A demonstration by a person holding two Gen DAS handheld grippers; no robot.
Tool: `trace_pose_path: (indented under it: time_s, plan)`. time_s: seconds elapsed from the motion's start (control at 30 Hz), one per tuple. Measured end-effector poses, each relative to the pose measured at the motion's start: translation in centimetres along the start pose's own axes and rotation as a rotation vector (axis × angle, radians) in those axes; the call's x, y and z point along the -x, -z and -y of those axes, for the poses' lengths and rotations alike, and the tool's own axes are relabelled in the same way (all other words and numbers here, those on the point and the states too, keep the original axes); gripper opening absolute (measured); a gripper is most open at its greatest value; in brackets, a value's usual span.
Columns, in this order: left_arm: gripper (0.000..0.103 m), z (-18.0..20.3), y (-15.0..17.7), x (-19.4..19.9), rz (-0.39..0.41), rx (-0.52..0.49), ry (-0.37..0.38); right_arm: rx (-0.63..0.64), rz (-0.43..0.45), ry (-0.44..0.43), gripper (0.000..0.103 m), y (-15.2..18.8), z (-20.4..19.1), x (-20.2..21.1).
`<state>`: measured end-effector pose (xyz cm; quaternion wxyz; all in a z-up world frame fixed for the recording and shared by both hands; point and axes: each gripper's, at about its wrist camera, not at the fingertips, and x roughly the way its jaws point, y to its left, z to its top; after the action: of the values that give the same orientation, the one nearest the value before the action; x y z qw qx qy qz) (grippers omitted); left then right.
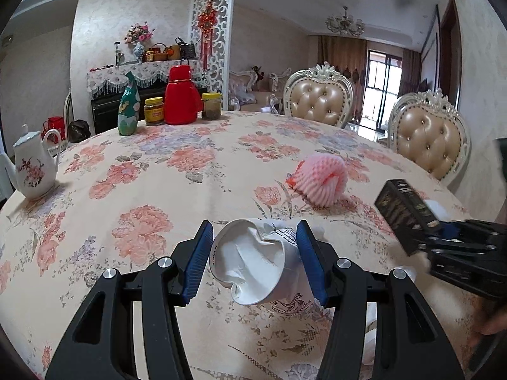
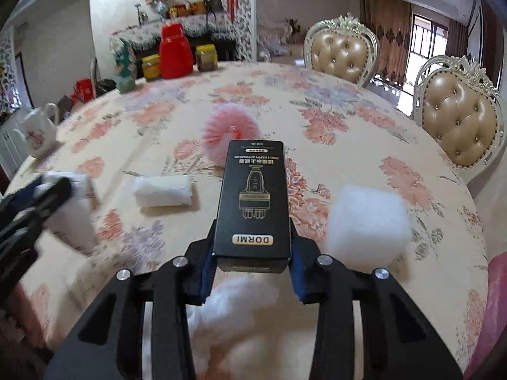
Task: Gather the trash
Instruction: 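Carry the black box with the right tool while the left tool carries the cup toward the bin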
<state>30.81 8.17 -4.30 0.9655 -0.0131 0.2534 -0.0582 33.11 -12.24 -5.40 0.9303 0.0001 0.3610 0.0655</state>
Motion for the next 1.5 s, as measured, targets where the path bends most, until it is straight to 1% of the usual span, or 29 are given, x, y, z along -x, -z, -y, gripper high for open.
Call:
trace_pose_path:
  time_s: [0.07,0.17,0.33,0.47,0.53,0.63,0.7,0.77,0.87,1.0,1.23,1.5]
  plan:
    - [0.052,0.2,-0.1,0.2,-0.001,-0.008,0.027,0.001,0.019,-0.022,0.038,0.7,0.1,1.4]
    - [0.052,0.0,-0.5,1.0,0.014,0.016,0.058,-0.001,0.05,-0.054,0.038,1.9,0.5,3.6]
    - [0.052,1.5,-0.9,2.5,0.017,-0.014,0.043,0.009,0.067,-0.09,0.038,3.6,1.3,6.2]
    - [0.052,4.0,-0.1,4.7,0.012,-0.075,0.017,0.017,0.083,-0.107,0.038,4.5,2.1,7.6]
    - [0.052,4.7,0.5,5.8,0.018,-0.09,0.003,0.018,0.091,-0.115,0.038,5.0,2.5,8.3]
    - [0.052,5.6,1.5,7.5,0.027,-0.083,-0.008,0.031,0.096,-0.126,0.038,5.9,3.0,9.0]
    - [0.052,6.1,2.2,8.8,0.043,-0.073,-0.011,0.033,0.099,-0.145,0.038,6.5,3.2,9.5]
    - [0.052,6.8,2.9,9.8,0.059,-0.079,-0.022,0.046,0.102,-0.145,0.038,7.3,3.4,10.0]
    - [0.052,8.1,3.8,11.1,0.066,-0.074,0.003,0.051,0.107,-0.151,0.038,8.1,4.0,10.7]
    - [0.052,10.0,4.9,11.8,0.072,-0.089,0.02,0.057,0.107,-0.145,0.038,9.0,5.0,11.5]
    - [0.052,11.9,5.7,11.8,0.069,-0.097,0.036,0.052,0.11,-0.132,0.038,10.6,7.3,12.5]
    - [0.052,15.1,6.1,11.7,0.063,-0.137,0.104,0.028,0.15,-0.118,0.038,11.3,9.6,14.3]
